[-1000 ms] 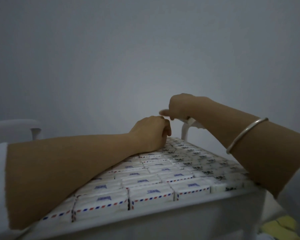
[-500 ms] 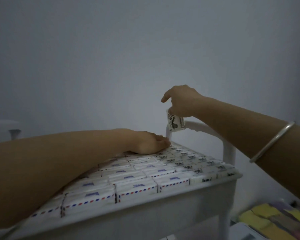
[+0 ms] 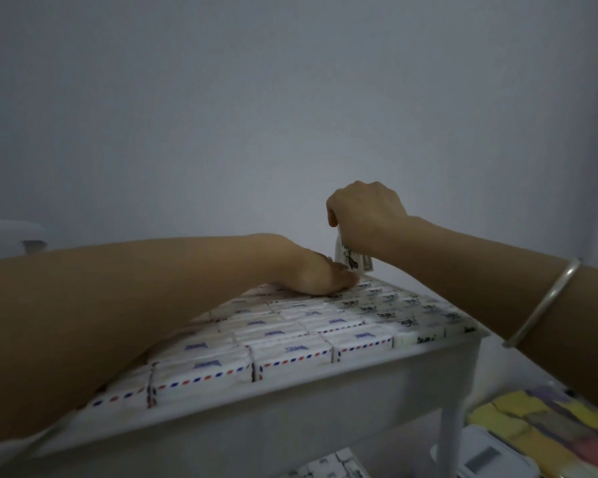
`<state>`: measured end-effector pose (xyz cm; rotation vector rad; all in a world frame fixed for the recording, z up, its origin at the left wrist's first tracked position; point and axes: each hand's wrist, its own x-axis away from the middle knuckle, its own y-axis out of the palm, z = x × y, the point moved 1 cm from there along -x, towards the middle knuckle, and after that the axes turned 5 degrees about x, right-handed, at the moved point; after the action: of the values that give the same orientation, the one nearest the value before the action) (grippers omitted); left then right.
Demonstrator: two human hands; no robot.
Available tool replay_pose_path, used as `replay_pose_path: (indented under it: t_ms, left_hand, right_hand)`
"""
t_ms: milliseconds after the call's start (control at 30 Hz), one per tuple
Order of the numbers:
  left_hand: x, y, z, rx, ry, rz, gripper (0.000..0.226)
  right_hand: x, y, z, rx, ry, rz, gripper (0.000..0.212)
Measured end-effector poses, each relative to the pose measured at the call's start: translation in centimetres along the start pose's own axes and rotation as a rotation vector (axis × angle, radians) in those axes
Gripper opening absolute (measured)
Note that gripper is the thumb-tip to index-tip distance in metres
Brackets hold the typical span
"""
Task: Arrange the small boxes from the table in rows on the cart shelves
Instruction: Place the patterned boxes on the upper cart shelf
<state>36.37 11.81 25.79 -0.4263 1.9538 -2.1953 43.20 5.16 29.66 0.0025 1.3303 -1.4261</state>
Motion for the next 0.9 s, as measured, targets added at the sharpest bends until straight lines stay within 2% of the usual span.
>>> replay_pose_path:
  t_ms: [100,233,500,567,667,800,900]
  left_hand:
    - [0.0,0.2,0.5,0.000,-0.006,-0.024,0.059]
    - [-0.2,0.4,0.7,0.029,-0.007,-0.026,0.057]
    - [0.9,0.2,0.7,0.003,-0.031,-0.021,0.060]
    - [1.2,0.2,0.8,0.000,-0.031,-0.018,0.060]
    - [1.3,0.2,0.8,-0.003,-0.032,-0.018,0.059]
    - [1.2,0.2,0.9,0.013,-0.038,-0.028,0.058]
    - [1.4,0.2,1.0,0.008,-0.027,-0.020,0.057]
  right_hand:
    - [0.4,0.7,-0.4,0.043,-0.010,0.025,0.036]
    - [0.9,1.2,-0.2,0.090,-0.026,0.086,0.026]
    - [1.3,0.7,1.4,0.233,-0.200,0.135,0.034]
    - [1.6,0.6,1.8,0.212,-0.210,0.117,0.034]
    - [2.1,0.0,2.4,0.207,-0.290,0.075,0.023]
    - [2.6,-0.8,3.3,0.226,-0.395,0.001,0.030]
    - [2.6,-0.5,2.9,0.287,-0.458,-0.013,0.026]
